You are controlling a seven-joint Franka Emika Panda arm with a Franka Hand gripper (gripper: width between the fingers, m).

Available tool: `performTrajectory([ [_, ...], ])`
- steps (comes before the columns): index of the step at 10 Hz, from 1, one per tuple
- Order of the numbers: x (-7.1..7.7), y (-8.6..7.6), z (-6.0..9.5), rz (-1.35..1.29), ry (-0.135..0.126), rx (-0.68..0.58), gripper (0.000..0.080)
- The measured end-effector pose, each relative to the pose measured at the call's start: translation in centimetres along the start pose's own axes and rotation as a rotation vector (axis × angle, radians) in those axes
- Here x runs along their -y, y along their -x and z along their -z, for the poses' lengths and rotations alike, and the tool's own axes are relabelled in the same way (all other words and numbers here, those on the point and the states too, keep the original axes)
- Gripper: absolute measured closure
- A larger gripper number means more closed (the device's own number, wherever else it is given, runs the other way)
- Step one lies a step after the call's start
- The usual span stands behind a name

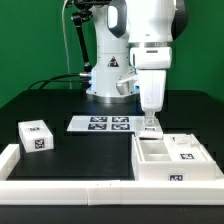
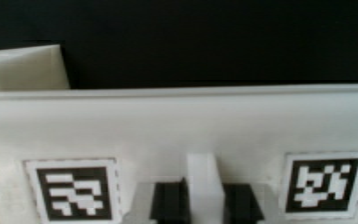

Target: Assemble cabinet

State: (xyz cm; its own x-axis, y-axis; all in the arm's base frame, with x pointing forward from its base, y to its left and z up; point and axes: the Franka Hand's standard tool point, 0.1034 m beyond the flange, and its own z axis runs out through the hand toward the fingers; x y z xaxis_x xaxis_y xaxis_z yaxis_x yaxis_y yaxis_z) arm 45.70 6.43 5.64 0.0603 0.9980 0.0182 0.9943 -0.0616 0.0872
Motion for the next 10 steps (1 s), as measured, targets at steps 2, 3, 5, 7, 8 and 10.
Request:
performTrajectory([
  [2,-0.08,0.20,-0.20,0.008,-0.023,0.011,0.0729],
  [3,-0.06,0.32,-0.26,0.023,-0.035,0.017,0.0729],
  [5,-0.04,0.33,-0.26,0.025,-0.036,0.017,0.0729],
  [7,-0.04,0.32,-0.25,0.025,-0.036,0.017,0.0729],
  [8,-0.04,0.34,-0.25,0.028,-0.036,0.017,0.0729],
  [10,0.02,0.59,-0.29,0.062,-0.038,0.017,0.0729],
])
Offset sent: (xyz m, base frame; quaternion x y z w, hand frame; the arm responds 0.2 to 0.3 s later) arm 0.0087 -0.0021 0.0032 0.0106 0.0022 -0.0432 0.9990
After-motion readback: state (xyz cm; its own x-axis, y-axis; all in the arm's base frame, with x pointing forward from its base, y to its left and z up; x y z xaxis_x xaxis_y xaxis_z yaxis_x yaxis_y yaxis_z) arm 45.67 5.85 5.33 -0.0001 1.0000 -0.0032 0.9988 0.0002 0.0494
